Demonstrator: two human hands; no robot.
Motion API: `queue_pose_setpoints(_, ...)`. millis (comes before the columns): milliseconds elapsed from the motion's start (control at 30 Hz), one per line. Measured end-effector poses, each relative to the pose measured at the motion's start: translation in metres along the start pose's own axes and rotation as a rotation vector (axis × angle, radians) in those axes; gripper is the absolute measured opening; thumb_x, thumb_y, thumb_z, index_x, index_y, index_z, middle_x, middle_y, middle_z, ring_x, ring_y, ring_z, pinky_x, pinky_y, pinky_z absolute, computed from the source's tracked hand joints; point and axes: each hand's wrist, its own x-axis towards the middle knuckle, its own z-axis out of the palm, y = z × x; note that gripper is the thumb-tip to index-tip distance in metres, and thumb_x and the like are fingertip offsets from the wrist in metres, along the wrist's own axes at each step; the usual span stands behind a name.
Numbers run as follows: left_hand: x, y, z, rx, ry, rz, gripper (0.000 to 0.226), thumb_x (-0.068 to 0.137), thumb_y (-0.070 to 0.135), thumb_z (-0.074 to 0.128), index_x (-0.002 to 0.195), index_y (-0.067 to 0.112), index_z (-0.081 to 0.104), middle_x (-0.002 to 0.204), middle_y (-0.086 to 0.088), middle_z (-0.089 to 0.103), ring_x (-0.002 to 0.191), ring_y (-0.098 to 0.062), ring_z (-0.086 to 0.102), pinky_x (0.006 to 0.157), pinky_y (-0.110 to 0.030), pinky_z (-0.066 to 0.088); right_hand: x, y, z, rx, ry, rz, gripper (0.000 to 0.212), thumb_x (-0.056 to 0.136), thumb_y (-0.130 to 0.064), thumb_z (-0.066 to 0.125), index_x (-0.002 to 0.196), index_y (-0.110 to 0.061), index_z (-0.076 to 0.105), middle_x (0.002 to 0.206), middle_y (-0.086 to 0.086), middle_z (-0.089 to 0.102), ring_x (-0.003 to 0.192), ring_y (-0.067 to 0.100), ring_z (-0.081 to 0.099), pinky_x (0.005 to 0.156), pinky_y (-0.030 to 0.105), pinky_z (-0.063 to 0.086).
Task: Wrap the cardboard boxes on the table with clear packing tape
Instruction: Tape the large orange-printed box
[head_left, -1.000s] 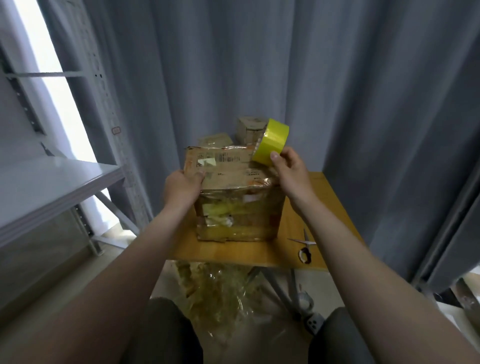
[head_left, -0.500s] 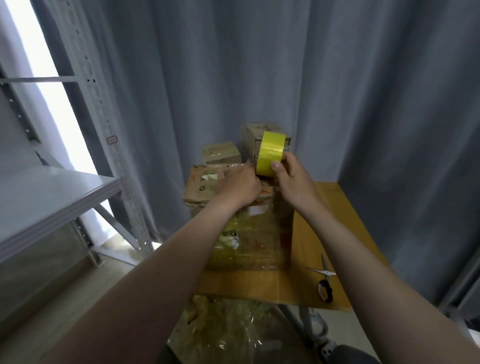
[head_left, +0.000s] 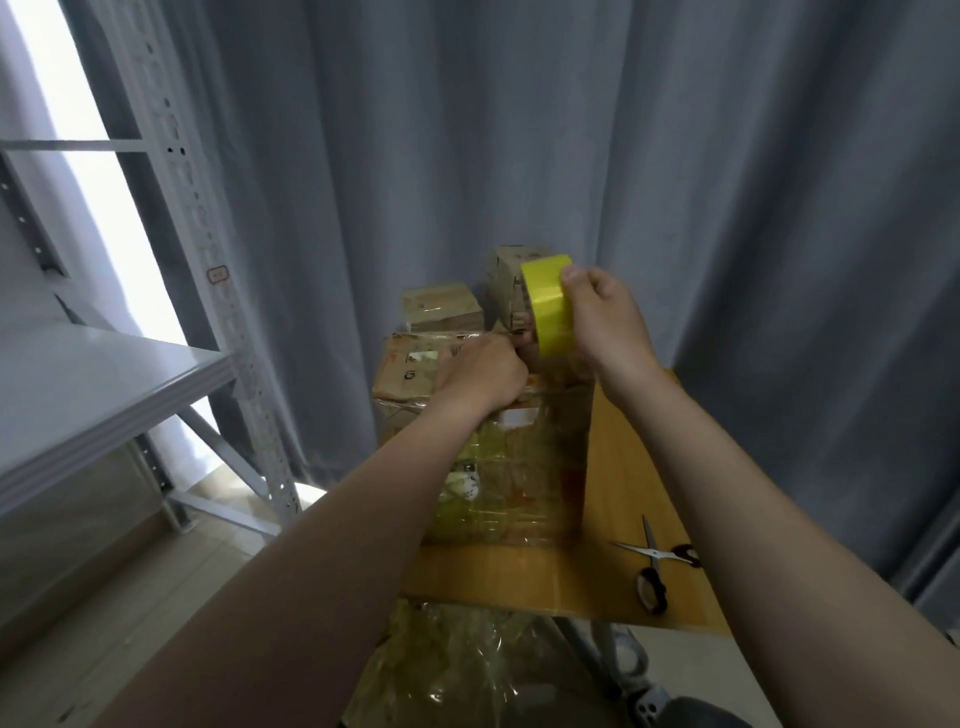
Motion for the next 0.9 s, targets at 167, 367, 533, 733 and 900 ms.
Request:
queue_pose_setpoints(167, -0.005, 0.001, -0.003, 0.012, 0.022, 0.038, 0.009, 0.101, 0.031, 0.046, 0.097, 0.033, 0.054, 0.125, -0.005, 0.068, 0.126, -0.030, 0.056, 0.112, -0.051, 0.028, -0.020, -0.014, -0.006, 0.121, 0.017, 0.121, 0.043, 0.107, -0.036, 0.052, 0.070, -0.016, 0.062, 0.065, -0.002, 0.063, 0.071, 0.019, 0.065, 0.070, 0.035, 0.048)
queue_pose_setpoints(367, -0.014, 0.002, -0.008, 0.032, 0.043, 0.030, 0.010, 0.100, 0.025, 0.054, 0.100, 0.029, 0.063, 0.127, -0.006, 0.068, 0.131, -0.030, 0.054, 0.116, -0.049, 0.029, -0.058, -0.022, -0.011, 0.053, -0.070, 0.115, 0.051, 0.099, -0.039, 0.062, 0.090, 0.011, 0.067, 0.087, 0.025, 0.074, 0.083, 0.040, 0.071, 0.081, 0.056, 0.058)
queue_pose_setpoints(533, -0.003, 0.003, -0.001, -0.013, 0.013, -0.022, 0.029, 0.094, 0.038, 0.046, 0.103, 0.034, 0.074, 0.120, 0.003, 0.070, 0.122, -0.027, 0.059, 0.104, -0.050, 0.030, -0.091, -0.002, -0.006, 0.080, -0.036, 0.224, 0.054, 0.097, -0.046, 0.060, 0.102, 0.007, 0.069, 0.100, 0.030, 0.072, 0.095, 0.046, 0.069, 0.088, 0.058, 0.056)
queue_pose_setpoints(733, -0.001, 0.002, 0.003, -0.005, 0.023, -0.055, 0.046, 0.097, 0.026, 0.036, 0.126, 0.032, 0.071, 0.137, 0.002, 0.065, 0.129, -0.028, 0.055, 0.112, -0.052, 0.026, -0.129, 0.044, -0.001, 0.085, -0.077, 0.314, 0.048, 0.106, -0.034, 0.055, 0.104, 0.012, 0.065, 0.080, 0.012, 0.055, 0.072, 0.024, 0.052, 0.064, 0.034, 0.040)
queue_pose_setpoints(900, -0.001, -0.002, 0.005, -0.048, 0.025, -0.037, 0.050, 0.093, 0.028, 0.032, 0.124, 0.036, 0.071, 0.134, 0.005, 0.066, 0.126, -0.028, 0.057, 0.114, -0.055, 0.028, -0.140, 0.059, 0.003, 0.004, -0.092, 0.305, 0.026, 0.107, -0.034, 0.053, 0.091, -0.016, 0.065, 0.080, 0.005, 0.060, 0.072, 0.023, 0.055, 0.064, 0.033, 0.046)
